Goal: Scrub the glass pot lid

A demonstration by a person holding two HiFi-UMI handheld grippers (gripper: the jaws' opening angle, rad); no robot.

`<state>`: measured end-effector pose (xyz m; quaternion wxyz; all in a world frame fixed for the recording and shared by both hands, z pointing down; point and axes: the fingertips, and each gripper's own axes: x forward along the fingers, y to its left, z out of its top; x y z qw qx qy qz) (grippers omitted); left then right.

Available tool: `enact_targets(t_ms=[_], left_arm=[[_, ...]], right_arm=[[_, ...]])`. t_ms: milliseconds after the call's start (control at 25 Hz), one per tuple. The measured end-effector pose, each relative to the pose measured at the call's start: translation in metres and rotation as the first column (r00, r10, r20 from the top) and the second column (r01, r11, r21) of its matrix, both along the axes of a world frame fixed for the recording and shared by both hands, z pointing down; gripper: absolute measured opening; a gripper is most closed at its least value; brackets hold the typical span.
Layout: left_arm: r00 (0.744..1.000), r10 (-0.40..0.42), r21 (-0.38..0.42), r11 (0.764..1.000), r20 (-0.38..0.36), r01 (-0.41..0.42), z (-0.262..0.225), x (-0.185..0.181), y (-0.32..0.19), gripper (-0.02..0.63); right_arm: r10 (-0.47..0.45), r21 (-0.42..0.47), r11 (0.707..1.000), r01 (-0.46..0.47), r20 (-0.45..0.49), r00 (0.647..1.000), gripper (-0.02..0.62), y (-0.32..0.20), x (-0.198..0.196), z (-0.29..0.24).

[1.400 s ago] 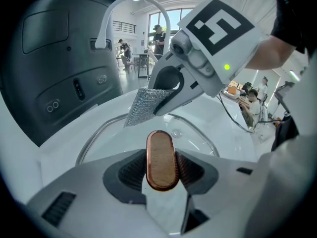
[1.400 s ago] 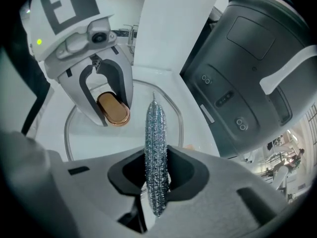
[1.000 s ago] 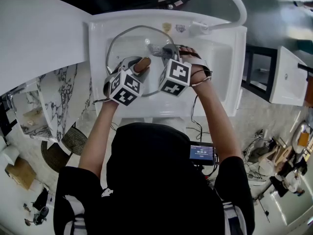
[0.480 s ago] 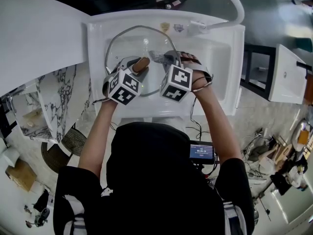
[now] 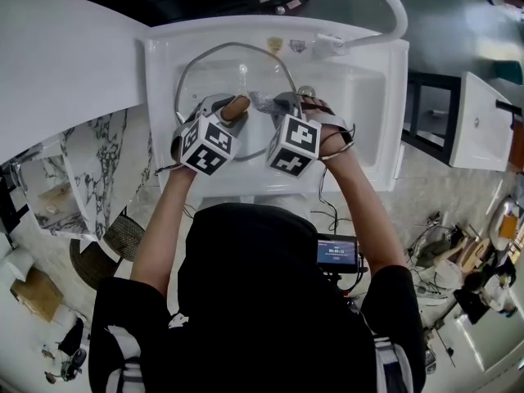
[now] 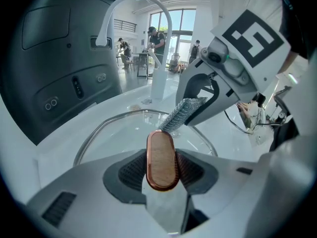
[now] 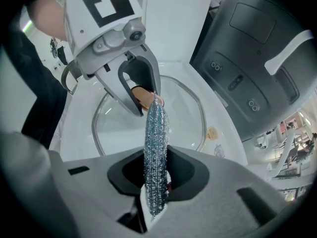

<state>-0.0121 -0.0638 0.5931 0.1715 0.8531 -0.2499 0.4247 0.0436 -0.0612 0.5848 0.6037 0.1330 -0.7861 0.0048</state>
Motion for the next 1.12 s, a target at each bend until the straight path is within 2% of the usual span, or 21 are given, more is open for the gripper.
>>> enact_targets(t_ms=[400,800,1120], left_arm=[[1.0,0.0,-0.002,1.0,0.001,0.0,0.0,0.001,0.0,0.17],[1.0,0.0,-0.006,1.0,-0.002,0.0,0.0,0.001,0.0,0.169],[1.0,-0.001,-0.006,1.0,-0.003,0.001,0.001,0.001,0.0,0.17]], right_arm=[[0.026,-0.075,0.997,-0.026,0.001,1.0,0.067,0.019,0.005,0.002],[0.035,-0.217,0.976,-0.025,0.044,0.998,0.067,0.042,0.0,0.002],[0.039,-0.214,0.976,-0.029,0.043,0.998,0.067,0.028,0.005,0.002]])
